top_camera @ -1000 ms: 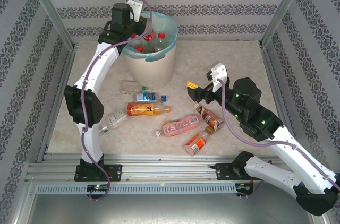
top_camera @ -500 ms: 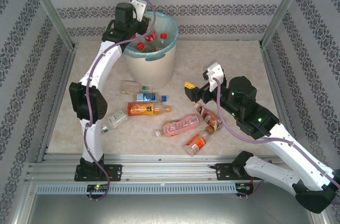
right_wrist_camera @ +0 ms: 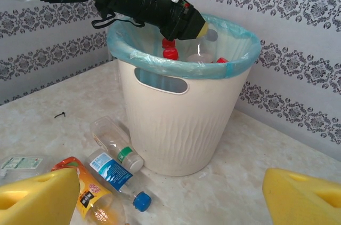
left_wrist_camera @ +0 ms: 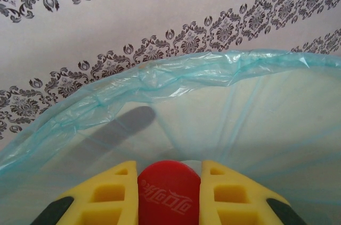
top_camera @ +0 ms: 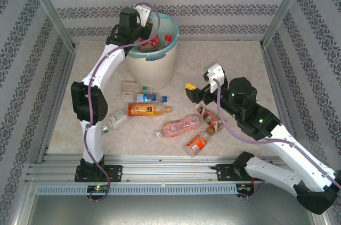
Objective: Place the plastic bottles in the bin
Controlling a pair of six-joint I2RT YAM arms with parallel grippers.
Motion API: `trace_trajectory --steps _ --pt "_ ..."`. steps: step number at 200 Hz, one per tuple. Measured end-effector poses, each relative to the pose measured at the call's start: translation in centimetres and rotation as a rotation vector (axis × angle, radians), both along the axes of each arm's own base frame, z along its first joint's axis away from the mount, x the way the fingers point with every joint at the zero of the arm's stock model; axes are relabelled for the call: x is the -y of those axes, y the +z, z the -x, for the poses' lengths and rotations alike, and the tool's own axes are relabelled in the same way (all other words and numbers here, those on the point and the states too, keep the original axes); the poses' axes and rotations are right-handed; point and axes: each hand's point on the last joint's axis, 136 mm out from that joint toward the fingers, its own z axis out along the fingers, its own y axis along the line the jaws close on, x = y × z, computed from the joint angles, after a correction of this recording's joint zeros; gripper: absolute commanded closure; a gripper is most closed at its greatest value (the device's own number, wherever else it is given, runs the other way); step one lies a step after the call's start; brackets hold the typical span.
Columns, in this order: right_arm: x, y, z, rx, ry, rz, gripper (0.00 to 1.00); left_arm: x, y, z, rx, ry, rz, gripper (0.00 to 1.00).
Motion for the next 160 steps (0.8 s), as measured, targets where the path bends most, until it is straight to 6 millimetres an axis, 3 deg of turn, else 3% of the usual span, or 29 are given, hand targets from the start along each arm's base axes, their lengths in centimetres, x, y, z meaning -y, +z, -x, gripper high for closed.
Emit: trace_trajectory --steps 42,53,67,77,101,134,160 --pt "0.0 -0.2 0.0 -0.007 0.000 0.002 0.11 0.1 0.2 0.0 0.009 -0.006 0.005 0.99" --pt "-0.1 -0.2 0.2 -0.007 0.005 0.002 0.11 0.2 0.3 0.1 0.008 -0.011 0.008 0.83" --pt "-0.3 -0.2 0.3 -0.008 0.010 0.002 0.11 0.3 0.3 0.3 -0.002 -0.016 0.015 0.53" --pt "-0.3 -0.2 0.3 -0.007 0.011 0.002 0.11 0.3 -0.1 0.5 -0.025 -0.016 0.014 0.46" --pt "-0.3 -0.1 0.4 -0.007 0.011 -0.001 0.11 -0.3 -3.9 1.8 -0.164 0.001 -0.013 0.29" --pt "-0.3 0.0 0.6 -0.006 0.010 -0.005 0.11 -0.6 -2.0 4.1 -0.179 0.013 0.042 0.23" --pt "-0.4 0.0 0.5 -0.006 0.010 -0.004 0.12 -0.9 2.6 6.4 -0.113 0.006 0.097 0.23"
